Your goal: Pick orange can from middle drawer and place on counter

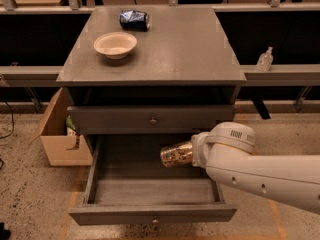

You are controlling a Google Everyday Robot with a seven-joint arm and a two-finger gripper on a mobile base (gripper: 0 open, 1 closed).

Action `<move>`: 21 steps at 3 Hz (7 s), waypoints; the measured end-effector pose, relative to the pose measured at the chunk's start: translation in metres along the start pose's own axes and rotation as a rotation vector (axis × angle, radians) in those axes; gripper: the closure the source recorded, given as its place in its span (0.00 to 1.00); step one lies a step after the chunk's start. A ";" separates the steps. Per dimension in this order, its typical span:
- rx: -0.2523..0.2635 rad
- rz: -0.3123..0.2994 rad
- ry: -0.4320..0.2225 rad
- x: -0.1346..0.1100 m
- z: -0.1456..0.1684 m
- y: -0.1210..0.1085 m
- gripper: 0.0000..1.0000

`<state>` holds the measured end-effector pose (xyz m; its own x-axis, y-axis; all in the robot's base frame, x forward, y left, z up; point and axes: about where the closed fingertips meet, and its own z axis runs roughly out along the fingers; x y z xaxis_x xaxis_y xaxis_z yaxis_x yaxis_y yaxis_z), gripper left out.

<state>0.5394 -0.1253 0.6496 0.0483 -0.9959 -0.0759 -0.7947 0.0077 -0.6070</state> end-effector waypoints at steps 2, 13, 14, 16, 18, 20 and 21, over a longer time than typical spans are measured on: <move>0.051 -0.032 0.030 0.000 -0.012 -0.014 1.00; 0.439 -0.987 0.338 -0.027 -0.153 -0.317 1.00; 0.486 -1.098 0.383 -0.036 -0.134 -0.336 0.98; 0.485 -1.192 0.411 -0.047 -0.112 -0.343 0.52; 0.505 -1.211 0.448 -0.050 -0.106 -0.345 0.05; 0.499 -1.207 0.478 -0.046 -0.105 -0.343 0.00; 0.514 -1.131 0.525 -0.032 -0.121 -0.349 0.00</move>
Offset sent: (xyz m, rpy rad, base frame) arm 0.0068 0.0103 0.0476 -0.1666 -0.2210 0.0064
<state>0.7419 -0.1074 0.9596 0.1939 -0.3935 0.8986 -0.1528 -0.9170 -0.3686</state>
